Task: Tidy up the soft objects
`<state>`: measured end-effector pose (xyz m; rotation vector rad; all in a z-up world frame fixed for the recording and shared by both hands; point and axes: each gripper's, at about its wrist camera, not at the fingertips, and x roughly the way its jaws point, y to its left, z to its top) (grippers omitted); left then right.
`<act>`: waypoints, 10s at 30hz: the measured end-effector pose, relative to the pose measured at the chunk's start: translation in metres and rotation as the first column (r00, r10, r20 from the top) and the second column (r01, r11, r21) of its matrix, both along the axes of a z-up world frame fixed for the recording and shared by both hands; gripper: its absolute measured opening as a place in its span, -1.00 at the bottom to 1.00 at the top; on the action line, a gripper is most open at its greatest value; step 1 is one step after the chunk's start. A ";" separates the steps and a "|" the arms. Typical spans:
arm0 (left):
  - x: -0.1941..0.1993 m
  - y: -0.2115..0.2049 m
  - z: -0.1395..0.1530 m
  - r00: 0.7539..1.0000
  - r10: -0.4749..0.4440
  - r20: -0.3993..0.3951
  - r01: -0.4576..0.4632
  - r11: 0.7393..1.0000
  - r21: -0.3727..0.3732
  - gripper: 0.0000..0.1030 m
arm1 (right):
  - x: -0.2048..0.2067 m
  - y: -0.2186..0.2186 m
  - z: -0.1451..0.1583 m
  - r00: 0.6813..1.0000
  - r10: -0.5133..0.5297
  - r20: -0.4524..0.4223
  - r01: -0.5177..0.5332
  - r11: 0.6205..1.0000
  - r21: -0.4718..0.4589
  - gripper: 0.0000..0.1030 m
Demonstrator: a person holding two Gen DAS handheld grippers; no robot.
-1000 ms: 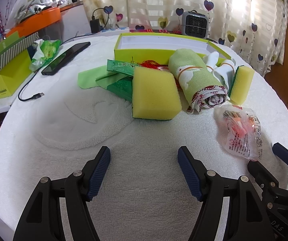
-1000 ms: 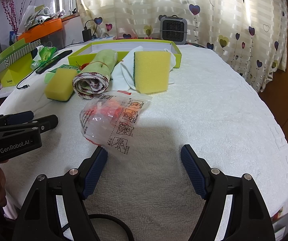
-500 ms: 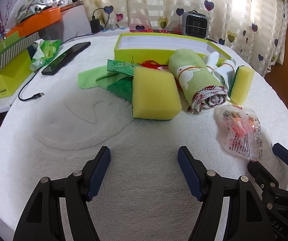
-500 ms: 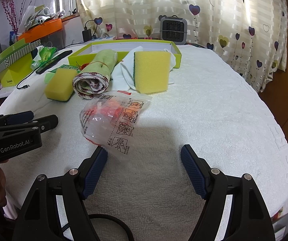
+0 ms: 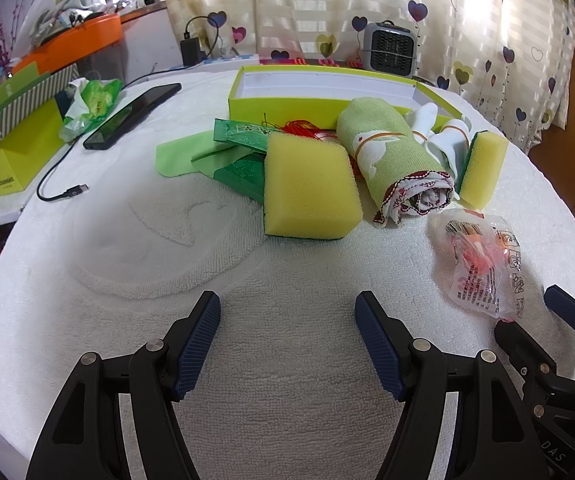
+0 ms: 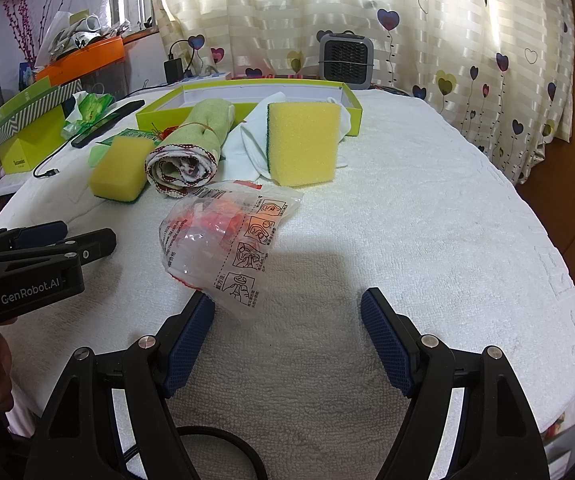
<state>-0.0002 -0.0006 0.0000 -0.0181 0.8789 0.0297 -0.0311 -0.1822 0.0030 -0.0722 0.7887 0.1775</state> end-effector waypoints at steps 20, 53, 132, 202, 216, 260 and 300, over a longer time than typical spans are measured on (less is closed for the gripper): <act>-0.001 0.001 0.001 1.000 -0.003 0.001 0.003 1.000 0.002 0.36 | 0.001 0.003 -0.001 1.000 0.000 0.000 0.000 1.000 0.000 0.48; 0.046 0.027 0.024 0.986 -0.168 0.013 0.166 0.961 -0.222 0.36 | 0.038 0.000 0.022 0.987 0.162 -0.017 -0.155 0.965 0.210 0.48; 0.197 0.046 0.083 0.985 -0.168 0.030 0.170 0.966 -0.196 0.02 | 0.183 0.014 0.082 0.984 0.179 -0.015 -0.174 0.968 0.181 -0.21; 0.243 0.033 0.068 0.985 -0.172 -0.018 0.168 0.976 -0.136 0.25 | 0.269 0.010 0.059 0.989 0.089 -0.117 -0.079 0.993 0.090 0.22; 0.192 0.036 0.074 0.985 -0.173 0.012 0.173 0.974 -0.146 0.25 | 0.221 -0.004 0.074 0.996 0.075 -0.051 -0.067 0.989 0.134 0.22; 0.104 0.017 0.048 0.972 -0.234 0.001 0.221 0.917 -0.333 0.25 | 0.109 -0.032 0.037 0.965 0.255 0.055 -0.260 0.931 0.257 0.34; 0.127 -0.026 0.031 0.973 -0.217 -0.078 0.187 0.940 -0.284 0.14 | 0.119 -0.038 0.016 0.974 0.227 -0.026 -0.215 0.948 0.233 -0.03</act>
